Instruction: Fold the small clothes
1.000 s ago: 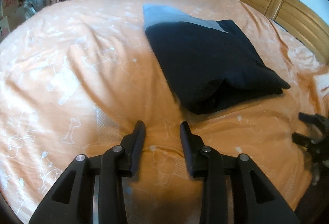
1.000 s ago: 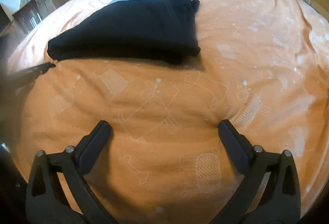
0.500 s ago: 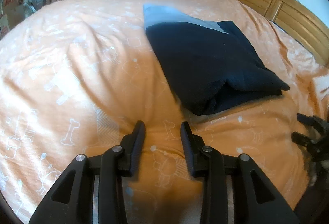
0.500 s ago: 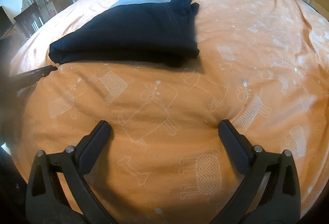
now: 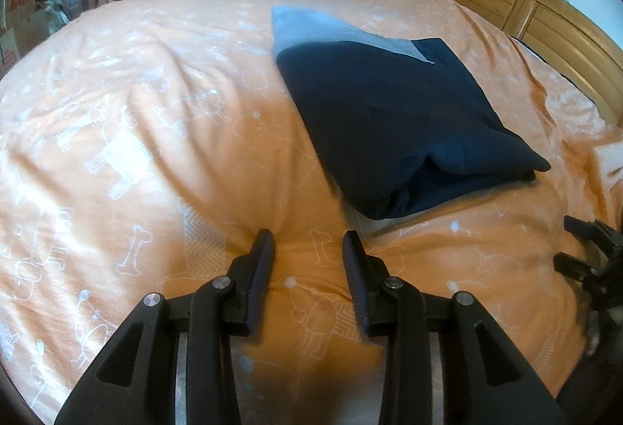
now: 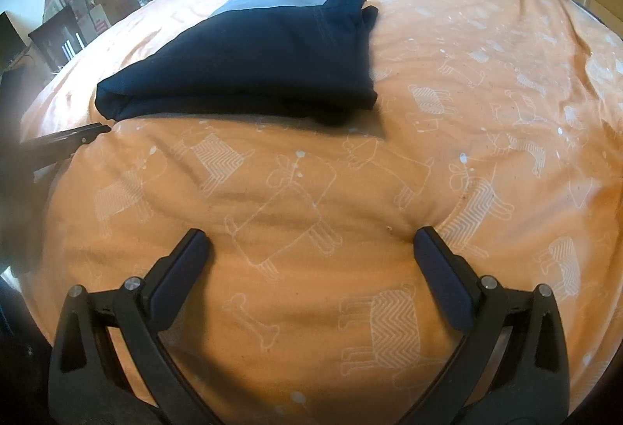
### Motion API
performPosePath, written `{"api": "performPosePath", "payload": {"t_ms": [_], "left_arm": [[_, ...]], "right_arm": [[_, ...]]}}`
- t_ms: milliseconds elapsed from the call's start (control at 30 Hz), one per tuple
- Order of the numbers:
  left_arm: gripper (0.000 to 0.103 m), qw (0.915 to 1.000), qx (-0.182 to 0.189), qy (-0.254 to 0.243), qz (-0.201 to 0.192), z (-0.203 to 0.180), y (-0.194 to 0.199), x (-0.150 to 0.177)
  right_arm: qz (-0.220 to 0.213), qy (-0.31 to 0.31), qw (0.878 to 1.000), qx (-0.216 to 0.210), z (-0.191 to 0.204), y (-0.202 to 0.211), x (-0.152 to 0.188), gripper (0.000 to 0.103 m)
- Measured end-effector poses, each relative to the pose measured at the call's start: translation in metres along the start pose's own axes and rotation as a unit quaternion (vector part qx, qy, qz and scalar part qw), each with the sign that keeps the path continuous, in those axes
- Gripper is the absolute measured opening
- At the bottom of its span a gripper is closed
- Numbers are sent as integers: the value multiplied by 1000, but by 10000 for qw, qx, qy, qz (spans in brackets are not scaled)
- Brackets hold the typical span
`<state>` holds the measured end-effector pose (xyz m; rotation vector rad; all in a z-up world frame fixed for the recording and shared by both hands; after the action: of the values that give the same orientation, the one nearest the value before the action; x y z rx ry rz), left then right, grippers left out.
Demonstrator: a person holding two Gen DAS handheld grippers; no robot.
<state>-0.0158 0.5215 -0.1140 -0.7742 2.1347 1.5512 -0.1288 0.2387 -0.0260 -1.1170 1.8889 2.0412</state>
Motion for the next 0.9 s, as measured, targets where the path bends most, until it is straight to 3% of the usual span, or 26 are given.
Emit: {"api": "performPosePath", "payload": {"t_ms": [367, 467, 533, 600, 667, 800, 900], "left_arm": [[40, 10000, -41, -53, 10, -2, -2, -3], [43, 9995, -271, -160, 32, -6, -1, -3], [53, 9974, -664, -269, 35, -8, 0, -4], [77, 9940, -1065, -246, 4, -6, 1, -6], [91, 9897, -1420, -192, -51, -2, 1, -8], [99, 9893, -1452, -63, -97, 5, -2, -8], [101, 9920, -1245, 164, -88, 13, -2, -7]], "right_arm": [[19, 1, 9999, 108, 0, -4, -3, 103], [40, 4, 9999, 135, -1, -4, -3, 103], [61, 19, 9999, 150, -1, -4, -3, 103], [65, 12, 9999, 153, -1, -4, -3, 103], [74, 12, 9998, 161, -1, -4, -3, 103], [79, 24, 9998, 154, -1, -5, -4, 103], [121, 64, 9997, 203, 0, -4, -4, 103]]}}
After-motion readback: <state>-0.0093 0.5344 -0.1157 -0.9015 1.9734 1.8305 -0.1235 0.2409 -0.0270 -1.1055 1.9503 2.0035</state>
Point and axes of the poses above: each gripper's, at about its wrist camera, not at the fingertips, and y roughly against the way its jaws point, z to its left, x to its underside, the point moved 7 cm from there along -y, roughly the way its jaws point, and after that the axes turned 11 degrees about y, right-handed, at the moved point
